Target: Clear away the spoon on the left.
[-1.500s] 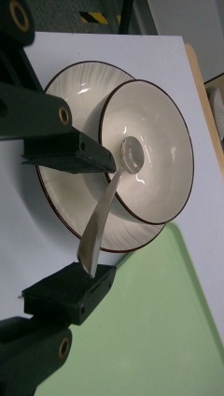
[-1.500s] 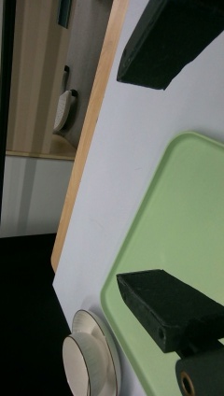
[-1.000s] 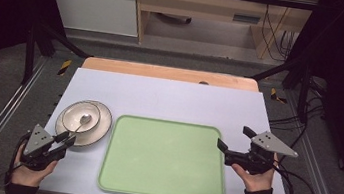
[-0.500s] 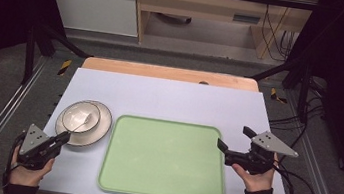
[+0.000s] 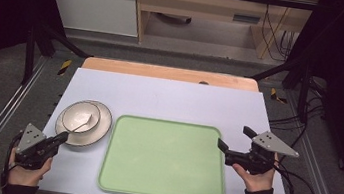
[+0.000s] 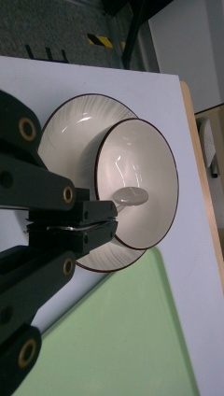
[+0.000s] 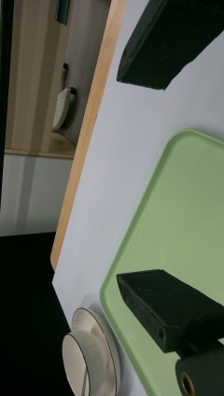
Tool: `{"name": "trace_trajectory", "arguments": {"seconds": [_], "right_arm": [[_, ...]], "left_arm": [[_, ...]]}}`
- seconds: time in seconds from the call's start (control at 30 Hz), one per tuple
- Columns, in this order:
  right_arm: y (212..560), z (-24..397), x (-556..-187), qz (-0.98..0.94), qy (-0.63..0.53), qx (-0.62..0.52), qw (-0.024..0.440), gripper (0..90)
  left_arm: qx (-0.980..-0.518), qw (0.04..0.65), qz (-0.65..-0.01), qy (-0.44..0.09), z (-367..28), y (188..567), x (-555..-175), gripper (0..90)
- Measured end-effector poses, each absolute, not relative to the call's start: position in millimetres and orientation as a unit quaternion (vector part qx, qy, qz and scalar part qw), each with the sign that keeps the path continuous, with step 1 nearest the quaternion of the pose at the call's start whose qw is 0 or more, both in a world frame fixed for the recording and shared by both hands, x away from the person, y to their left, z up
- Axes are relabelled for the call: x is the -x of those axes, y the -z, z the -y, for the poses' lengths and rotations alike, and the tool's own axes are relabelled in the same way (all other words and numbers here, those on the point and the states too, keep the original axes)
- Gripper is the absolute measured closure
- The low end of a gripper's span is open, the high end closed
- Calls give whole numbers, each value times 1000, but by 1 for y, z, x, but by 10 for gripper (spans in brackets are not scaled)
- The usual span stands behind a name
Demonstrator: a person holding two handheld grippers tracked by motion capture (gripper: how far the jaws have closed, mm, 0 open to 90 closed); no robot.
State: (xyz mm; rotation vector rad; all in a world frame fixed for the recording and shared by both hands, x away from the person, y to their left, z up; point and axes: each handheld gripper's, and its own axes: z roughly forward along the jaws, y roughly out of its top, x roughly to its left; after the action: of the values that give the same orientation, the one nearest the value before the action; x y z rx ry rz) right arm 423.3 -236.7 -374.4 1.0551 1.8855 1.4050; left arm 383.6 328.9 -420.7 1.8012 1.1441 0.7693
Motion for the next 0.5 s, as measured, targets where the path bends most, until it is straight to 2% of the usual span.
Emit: {"name": "trace_trajectory", "arguments": {"seconds": [0.5], "right_arm": [[372,240,-422,-697,-528,-395,282,49]], "left_arm": [[-701,449,-444,-332,-317,398,-372,881]]}}
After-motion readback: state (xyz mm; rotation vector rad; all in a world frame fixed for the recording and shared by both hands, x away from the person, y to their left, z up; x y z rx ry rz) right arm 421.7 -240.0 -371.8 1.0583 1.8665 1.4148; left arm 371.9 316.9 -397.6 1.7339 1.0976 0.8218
